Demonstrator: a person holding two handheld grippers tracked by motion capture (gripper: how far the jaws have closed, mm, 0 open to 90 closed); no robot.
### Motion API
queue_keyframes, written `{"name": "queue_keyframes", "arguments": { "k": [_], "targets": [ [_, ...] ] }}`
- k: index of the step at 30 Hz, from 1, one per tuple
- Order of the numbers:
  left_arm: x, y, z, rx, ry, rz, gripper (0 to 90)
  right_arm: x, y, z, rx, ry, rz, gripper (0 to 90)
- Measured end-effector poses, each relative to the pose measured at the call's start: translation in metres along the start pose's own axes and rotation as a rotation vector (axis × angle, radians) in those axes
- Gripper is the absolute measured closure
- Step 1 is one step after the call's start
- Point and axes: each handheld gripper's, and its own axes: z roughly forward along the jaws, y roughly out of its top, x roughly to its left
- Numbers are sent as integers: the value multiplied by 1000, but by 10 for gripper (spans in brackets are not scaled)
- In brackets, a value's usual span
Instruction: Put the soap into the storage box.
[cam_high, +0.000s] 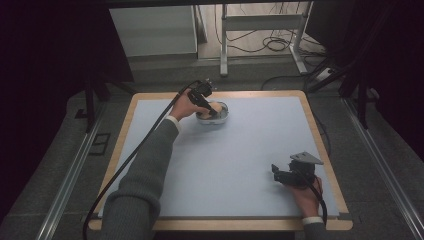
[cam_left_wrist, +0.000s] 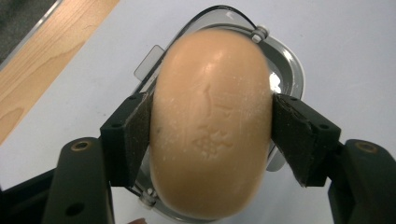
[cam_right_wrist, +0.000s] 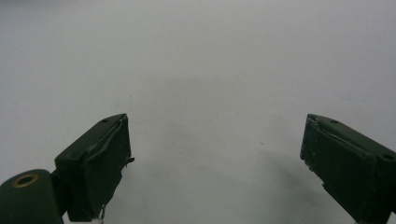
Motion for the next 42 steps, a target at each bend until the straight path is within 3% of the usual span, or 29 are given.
{"name": "queue_keyframes", "arguments": {
  "k": [10,22,31,42],
  "targets": [
    [-6,-2,-14,-22,7,20,316,0,0,0,-2,-4,-3,85],
    [-23,-28,-44,-97,42,-1,268,0,0,0,-4,-1,-1,85],
    [-46,-63,-69,-150,60,-10,236,0,0,-1,-10,-1,-3,85],
    [-67,-130,-89,-239,59,-69,219,-1,-1,-2,-17,2,1,85]
  ]
}}
